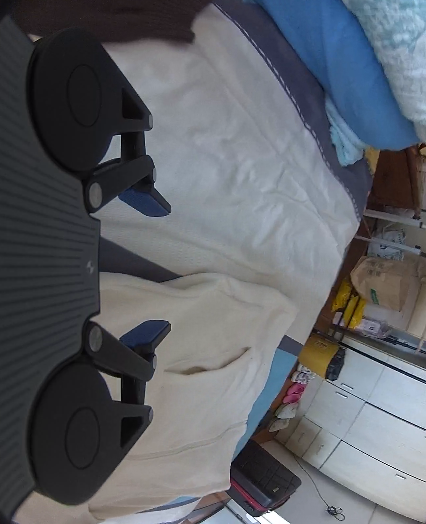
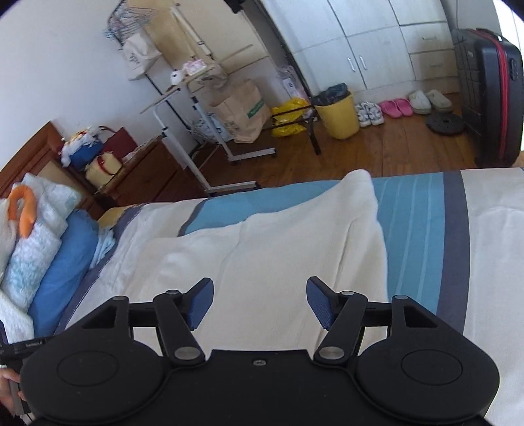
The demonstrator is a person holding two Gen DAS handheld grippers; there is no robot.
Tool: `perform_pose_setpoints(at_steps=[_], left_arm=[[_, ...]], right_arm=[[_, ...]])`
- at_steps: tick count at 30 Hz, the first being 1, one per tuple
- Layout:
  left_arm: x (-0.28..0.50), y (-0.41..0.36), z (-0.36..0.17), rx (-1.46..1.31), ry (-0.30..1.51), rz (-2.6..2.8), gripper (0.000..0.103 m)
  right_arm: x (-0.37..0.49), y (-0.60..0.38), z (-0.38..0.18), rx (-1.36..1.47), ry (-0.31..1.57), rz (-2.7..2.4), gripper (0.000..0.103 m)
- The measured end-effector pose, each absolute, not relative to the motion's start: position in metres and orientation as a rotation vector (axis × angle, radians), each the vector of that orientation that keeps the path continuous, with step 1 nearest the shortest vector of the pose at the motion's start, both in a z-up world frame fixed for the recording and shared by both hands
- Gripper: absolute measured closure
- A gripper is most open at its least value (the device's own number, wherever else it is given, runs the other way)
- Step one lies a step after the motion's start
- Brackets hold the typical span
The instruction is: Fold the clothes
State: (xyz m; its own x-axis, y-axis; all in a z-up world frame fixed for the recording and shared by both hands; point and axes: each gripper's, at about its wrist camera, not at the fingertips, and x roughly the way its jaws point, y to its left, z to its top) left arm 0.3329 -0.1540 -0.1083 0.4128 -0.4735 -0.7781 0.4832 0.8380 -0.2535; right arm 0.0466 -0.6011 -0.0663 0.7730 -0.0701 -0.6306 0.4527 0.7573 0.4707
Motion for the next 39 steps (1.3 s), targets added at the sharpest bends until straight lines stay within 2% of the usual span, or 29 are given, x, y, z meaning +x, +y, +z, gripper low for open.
perform_pose_setpoints(at_steps=[13,17,18,19,20,21,22,29,35,39], left_arm=[[0.443,-0.276,-0.162,0.041,1.068,-0.674,0.030],[0.458,-0.307,-0.173,0.057,1.061,-0.643,0.029],[0.456,-0.312,-0.174,0.064,1.040,-0.630,0.031],[0.454,-0.317,-0.174,0.072,1.017,-0.616,0.040],[0.448,-0.325,-0.173,0.141,0.992,-0.614,0.077],[0.440,-0.333,-0.171,0.217,0.967,-0.613,0.088],[0.433,-0.342,-0.170,0.293,0.941,-0.612,0.093],[0.390,-0.318,-0.120,0.238,0.879,-0.635,0.093],[0.347,-0.251,-0.060,0.076,0.825,-0.640,0.093],[0.305,-0.194,-0.028,-0.005,0.774,-0.659,0.093]], right_arm=[[0.130,-0.714,-0.136,0.653,0.779,-0.404,0.034],[0.141,-0.727,-0.157,0.717,0.726,-0.375,0.033],[0.142,-0.726,-0.158,0.707,0.706,-0.359,0.041],[0.144,-0.724,-0.161,0.693,0.707,-0.343,0.069],[0.145,-0.723,-0.163,0.679,0.716,-0.328,0.079],[0.146,-0.720,-0.163,0.658,0.712,-0.325,0.084],[0.144,-0.716,-0.160,0.643,0.701,-0.329,0.090],[0.112,-0.693,-0.119,0.652,0.577,-0.303,0.092],[0.073,-0.647,-0.054,0.613,0.542,-0.185,0.093],[0.024,-0.608,-0.019,0.708,0.440,-0.058,0.093]])
